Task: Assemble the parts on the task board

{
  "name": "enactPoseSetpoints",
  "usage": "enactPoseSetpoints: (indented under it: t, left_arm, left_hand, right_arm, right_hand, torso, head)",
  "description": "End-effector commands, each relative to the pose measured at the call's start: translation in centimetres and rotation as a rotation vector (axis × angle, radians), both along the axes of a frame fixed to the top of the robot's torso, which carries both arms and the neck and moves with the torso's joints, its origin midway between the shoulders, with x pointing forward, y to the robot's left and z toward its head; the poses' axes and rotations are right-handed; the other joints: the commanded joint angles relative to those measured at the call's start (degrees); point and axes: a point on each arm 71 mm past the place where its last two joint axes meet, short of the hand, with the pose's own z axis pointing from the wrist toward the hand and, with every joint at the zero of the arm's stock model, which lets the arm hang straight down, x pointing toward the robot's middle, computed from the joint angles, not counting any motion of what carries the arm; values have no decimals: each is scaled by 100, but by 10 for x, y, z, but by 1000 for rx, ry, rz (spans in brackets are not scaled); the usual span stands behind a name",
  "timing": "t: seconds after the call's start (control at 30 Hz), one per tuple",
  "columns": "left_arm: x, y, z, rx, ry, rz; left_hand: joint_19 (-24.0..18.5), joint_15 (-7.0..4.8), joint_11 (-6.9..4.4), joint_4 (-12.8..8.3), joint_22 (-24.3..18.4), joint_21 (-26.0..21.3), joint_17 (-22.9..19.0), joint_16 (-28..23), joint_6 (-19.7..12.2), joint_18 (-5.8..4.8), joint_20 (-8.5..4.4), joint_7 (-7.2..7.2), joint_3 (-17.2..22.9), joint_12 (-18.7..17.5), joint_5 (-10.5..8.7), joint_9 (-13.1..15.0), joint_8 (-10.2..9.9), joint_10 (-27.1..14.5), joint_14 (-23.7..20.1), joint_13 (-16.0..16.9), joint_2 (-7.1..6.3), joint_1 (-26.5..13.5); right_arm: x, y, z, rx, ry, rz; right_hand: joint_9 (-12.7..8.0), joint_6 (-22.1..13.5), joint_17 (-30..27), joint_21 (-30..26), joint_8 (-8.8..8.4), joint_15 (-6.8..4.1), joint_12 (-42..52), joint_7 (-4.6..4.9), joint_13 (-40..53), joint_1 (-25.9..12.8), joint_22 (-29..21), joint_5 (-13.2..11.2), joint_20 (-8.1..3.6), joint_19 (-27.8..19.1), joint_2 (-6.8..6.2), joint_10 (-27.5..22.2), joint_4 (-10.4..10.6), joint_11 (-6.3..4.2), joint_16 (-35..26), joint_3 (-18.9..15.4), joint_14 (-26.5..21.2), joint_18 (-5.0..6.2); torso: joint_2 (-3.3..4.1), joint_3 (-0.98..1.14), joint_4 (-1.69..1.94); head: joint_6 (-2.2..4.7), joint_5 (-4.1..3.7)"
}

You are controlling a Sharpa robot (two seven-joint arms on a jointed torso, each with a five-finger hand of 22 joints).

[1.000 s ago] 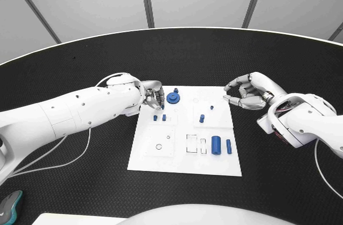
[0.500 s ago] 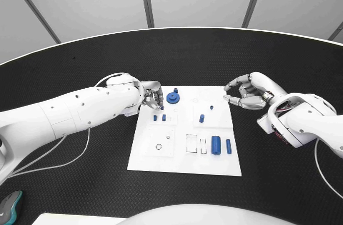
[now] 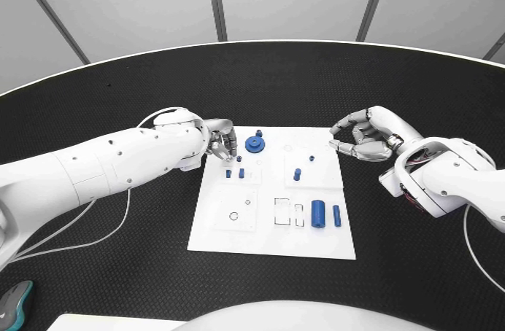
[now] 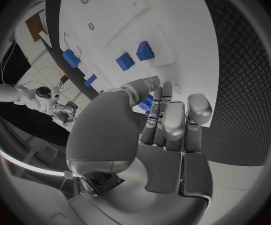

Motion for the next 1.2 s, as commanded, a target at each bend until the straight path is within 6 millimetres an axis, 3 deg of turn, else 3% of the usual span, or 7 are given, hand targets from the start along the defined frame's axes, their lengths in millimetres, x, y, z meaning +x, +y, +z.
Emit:
enactPoseSetpoints:
  t: [0.03, 0.2, 0.5, 0.7, 0.73, 0.77, 1.2]
  left_arm:
    - [1, 3, 1, -5, -12, 9]
    - [3, 12, 4, -37, -58, 23]
    - [2, 45, 12, -366, -25, 155]
    - [-5, 64, 17, -751, 97, 281]
    - [-8, 67, 19, -859, 132, 303]
    - [-10, 68, 20, -910, 150, 311]
    - [-31, 72, 31, -1334, 328, 337]
  left_hand:
    - [-24, 30, 30, -36, -10, -24, -2, 33, -31, -57, 12, 7, -3, -25, -15, -11, -40, -2, -15, -9, -54, 9]
    - [-38, 42, 45, -44, -29, -32, 0, 47, -90, -52, 22, 31, 7, -44, -10, -29, -98, 17, -14, -7, -50, 19]
    - [-644, 96, 109, 1, -823, -460, -223, -16, -153, 115, 66, 64, 46, -244, 23, -52, -200, -170, -100, -67, -62, -41]
    - [-1579, 155, 173, 25, -2020, -1230, -726, -225, -193, 348, 126, 118, 74, -387, 18, -58, -275, -254, -404, -130, -70, -98]
    - [-1594, 144, 182, 24, -2061, -1292, -2311, -1189, -189, 345, 132, 113, 93, -392, 23, -52, -281, -235, -1179, -133, -44, -83]
    - [-1617, 129, 166, 20, -2123, -1385, -2486, -1424, -185, 354, 123, 110, 22, -390, 11, -40, -284, -217, -1270, -133, -86, -109]
    - [-1637, 78, 78, 3, -2228, -1540, -2716, -1619, -69, 349, 77, 40, -164, -182, 10, 28, -198, -5, -1271, -36, 64, -47]
  right_arm:
    - [1, -1, -1, -3, 4, -2]
    - [3, -3, -3, -14, 21, -6]
    - [10, -7, -10, -171, 27, 38]
    - [15, -2, -15, -371, -2, 95]
    - [17, 1, -16, -424, -14, 108]
    - [18, 3, -17, -448, -20, 113]
    - [37, 30, -24, -569, -61, 139]
  right_hand:
    - [-12, -17, 848, 15, 17, -33, -351, -11, 199, 49, 1510, 22, -40, 617, -38, -270, -9, -3, -49, 51, 443, -85]
    - [8, -42, 60, -523, 75, -83, -3360, -39, -2341, 115, 1228, -106, -83, 361, -96, -1819, 7, -47, -546, 303, 226, 48]
    - [63, 116, -110, -944, 145, -57, -5780, -58, -4446, 294, 1015, -328, -68, 218, -199, -1934, -136, 8, -726, 682, 231, 134]
    - [59, 142, -119, -1101, 113, -18, -6275, -78, -4913, 339, 940, -350, -51, 168, -229, -2051, -231, 44, -745, 707, 230, 165]
    - [57, 143, -138, -1148, 106, -3, -6354, -74, -4993, 329, 917, -373, -46, 152, -236, -2081, -233, 54, -761, 706, 225, 174]
    - [56, 140, -135, -1156, 103, -1, -6372, -73, -5016, 326, 913, -382, -45, 149, -242, -2078, -235, 60, -760, 704, 225, 176]
    - [16, 40, -133, -1302, 1, 62, -6618, 13, -5334, 310, 842, -583, 2, 111, -261, -2119, -243, 144, -772, 719, 227, 202]
  torso:
    - [-2, -1, -2]
    - [-7, -2, -10]
    - [-62, 1, -22]
    - [-115, -6, -46]
    - [-119, -7, -50]
    - [-122, -12, -54]
    - [-108, -20, -32]
  head:
    - [12, 5]
    - [35, -11]
    - [126, -109]
    - [203, -300]
    - [225, -348]
    - [234, -369]
    - [347, -539]
